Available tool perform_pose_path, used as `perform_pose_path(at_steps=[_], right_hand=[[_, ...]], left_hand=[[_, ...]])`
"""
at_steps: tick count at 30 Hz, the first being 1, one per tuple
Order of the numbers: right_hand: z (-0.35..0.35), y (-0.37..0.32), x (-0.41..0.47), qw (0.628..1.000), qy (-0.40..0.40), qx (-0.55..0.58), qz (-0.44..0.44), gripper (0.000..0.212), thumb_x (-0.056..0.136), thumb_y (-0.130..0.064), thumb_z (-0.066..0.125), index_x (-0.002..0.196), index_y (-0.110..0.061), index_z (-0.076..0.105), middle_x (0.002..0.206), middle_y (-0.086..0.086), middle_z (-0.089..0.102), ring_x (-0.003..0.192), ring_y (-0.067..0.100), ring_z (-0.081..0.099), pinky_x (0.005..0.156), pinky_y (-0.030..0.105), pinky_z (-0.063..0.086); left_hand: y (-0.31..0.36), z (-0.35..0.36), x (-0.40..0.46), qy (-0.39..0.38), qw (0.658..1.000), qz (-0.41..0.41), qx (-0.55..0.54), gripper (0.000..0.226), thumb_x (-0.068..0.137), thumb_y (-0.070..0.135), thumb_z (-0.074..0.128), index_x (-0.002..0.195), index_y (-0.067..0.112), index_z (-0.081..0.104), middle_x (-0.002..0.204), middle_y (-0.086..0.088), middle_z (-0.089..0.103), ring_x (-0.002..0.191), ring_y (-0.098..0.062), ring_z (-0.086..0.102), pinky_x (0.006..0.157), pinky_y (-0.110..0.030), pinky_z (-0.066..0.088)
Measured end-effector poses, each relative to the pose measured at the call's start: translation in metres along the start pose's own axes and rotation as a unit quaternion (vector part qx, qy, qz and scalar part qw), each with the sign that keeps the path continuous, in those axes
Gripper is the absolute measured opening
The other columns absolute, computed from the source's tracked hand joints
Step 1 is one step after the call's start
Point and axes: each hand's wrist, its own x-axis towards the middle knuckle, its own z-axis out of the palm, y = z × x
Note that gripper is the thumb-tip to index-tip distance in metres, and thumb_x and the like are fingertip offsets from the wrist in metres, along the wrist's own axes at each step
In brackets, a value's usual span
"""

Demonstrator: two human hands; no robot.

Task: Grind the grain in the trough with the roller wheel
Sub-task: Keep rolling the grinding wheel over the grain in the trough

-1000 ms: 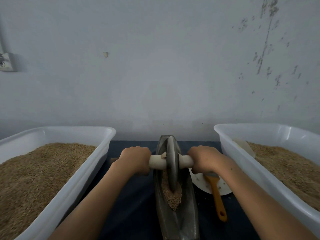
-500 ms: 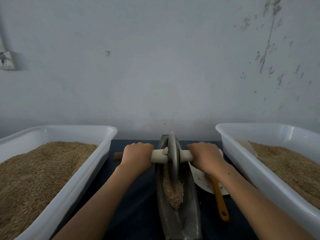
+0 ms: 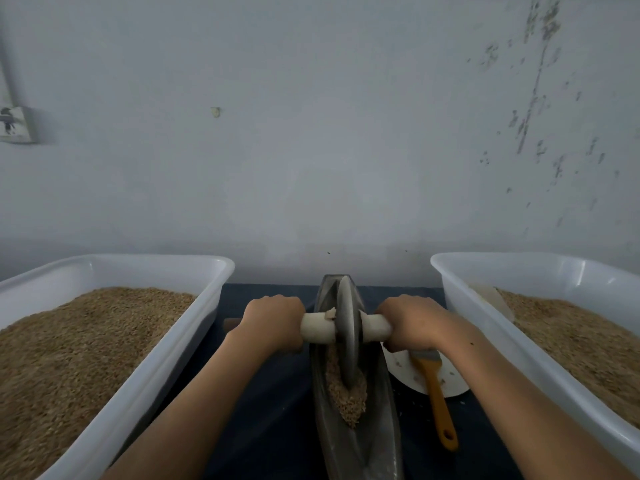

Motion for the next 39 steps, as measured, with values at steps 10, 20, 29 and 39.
perform_pose_path(at_steps=[10,20,29,39], right_hand=[[0.004,-0.001,0.001,0.998,0.061,-0.025,0.008,0.024,0.085,-0.025,0.062,0.109,-0.024,0.059,0.103,-0.001,0.066,0.086,0.018,0.059,0.067,0.028,0.036],[-0.001,-0.001,0.001,0.999,-0.036,0.002,0.020,0.037,0.080,-0.024,0.070,0.115,-0.022,0.060,0.085,-0.006,0.055,0.077,0.013,0.056,0.055,0.023,0.035],[0.005,-0.007,0.000,0.993,0.109,-0.016,0.029,0.021,0.089,-0.022,0.059,0.109,-0.025,0.058,0.106,-0.001,0.066,0.095,0.019,0.062,0.072,0.029,0.038],[-0.003,-0.001,-0.003,0.998,-0.050,0.000,0.023,0.038,0.079,-0.024,0.070,0.115,-0.020,0.060,0.090,-0.003,0.060,0.080,0.014,0.059,0.058,0.023,0.041]], left_hand=[[0.001,0.003,0.001,0.044,0.999,-0.005,0.014,0.035,0.084,0.030,0.063,0.116,0.018,0.056,0.106,-0.002,0.062,0.096,-0.020,0.059,0.073,-0.030,0.039],[-0.001,-0.003,0.000,-0.036,0.999,0.003,-0.012,0.043,0.078,0.033,0.070,0.116,0.017,0.055,0.098,0.000,0.060,0.083,-0.017,0.052,0.073,-0.031,0.041],[0.002,0.008,0.003,0.108,0.994,-0.010,0.010,0.029,0.088,0.030,0.059,0.114,0.019,0.055,0.105,-0.001,0.062,0.095,-0.019,0.059,0.075,-0.030,0.040],[-0.005,-0.002,-0.001,-0.069,0.997,0.007,-0.019,0.047,0.076,0.035,0.072,0.117,0.018,0.057,0.099,0.000,0.062,0.082,-0.016,0.054,0.070,-0.031,0.039]])
